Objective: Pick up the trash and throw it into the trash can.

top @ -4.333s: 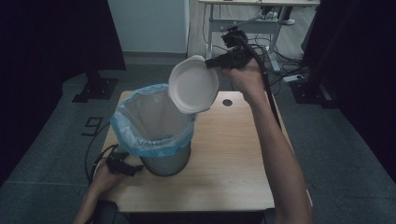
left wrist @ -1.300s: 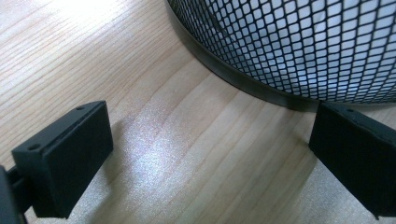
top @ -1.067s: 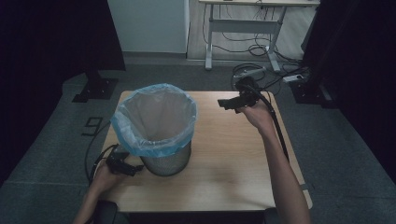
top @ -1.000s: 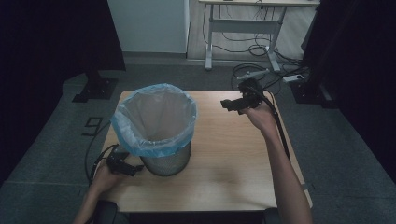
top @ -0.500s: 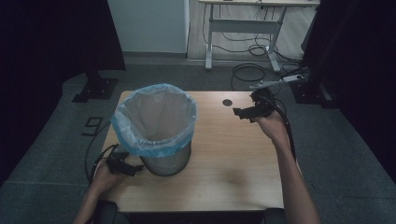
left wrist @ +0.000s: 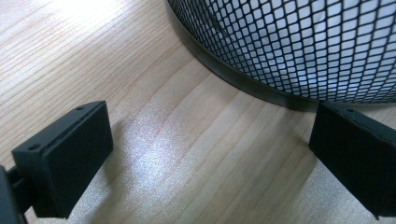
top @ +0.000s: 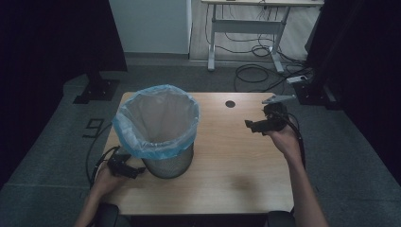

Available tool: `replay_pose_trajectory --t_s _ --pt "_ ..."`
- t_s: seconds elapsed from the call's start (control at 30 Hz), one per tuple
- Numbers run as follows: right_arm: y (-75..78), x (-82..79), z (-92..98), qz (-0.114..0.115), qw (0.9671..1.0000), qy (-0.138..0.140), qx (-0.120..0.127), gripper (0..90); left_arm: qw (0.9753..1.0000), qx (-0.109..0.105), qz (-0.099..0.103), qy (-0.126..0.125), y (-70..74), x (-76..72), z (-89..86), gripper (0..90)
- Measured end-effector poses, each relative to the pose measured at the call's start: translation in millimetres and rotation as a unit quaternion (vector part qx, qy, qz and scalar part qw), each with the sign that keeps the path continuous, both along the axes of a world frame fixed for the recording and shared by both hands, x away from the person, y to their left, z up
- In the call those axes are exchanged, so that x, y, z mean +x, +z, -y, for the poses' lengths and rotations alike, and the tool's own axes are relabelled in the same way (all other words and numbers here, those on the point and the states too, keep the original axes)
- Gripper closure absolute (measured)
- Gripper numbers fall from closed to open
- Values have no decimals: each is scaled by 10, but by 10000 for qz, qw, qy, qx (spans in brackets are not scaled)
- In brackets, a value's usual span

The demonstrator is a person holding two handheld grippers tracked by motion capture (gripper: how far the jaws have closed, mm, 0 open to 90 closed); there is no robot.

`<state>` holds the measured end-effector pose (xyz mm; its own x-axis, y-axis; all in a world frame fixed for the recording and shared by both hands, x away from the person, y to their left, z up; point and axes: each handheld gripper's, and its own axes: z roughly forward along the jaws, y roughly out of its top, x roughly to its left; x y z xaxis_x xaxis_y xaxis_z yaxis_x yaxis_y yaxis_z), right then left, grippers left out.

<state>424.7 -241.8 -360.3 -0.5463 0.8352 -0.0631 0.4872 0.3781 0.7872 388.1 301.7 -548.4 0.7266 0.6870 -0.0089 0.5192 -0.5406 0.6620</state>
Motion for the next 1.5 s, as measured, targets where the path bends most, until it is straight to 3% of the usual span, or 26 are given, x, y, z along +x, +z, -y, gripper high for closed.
replay_pose_trajectory --t_s 0.67,1.1,1.5 --pt "-378 -283 158 48 10000 21 35 14 10000 -2 2 22 0 -4 1 0" --pt "-817 -408 153 -37 10000 57 -42 15 10000 -1 0 38 0 -7 2 0" --pt "-1335 -526 76 -215 9996 147 -75 15 10000 0 2 47 0 -10 3 0"
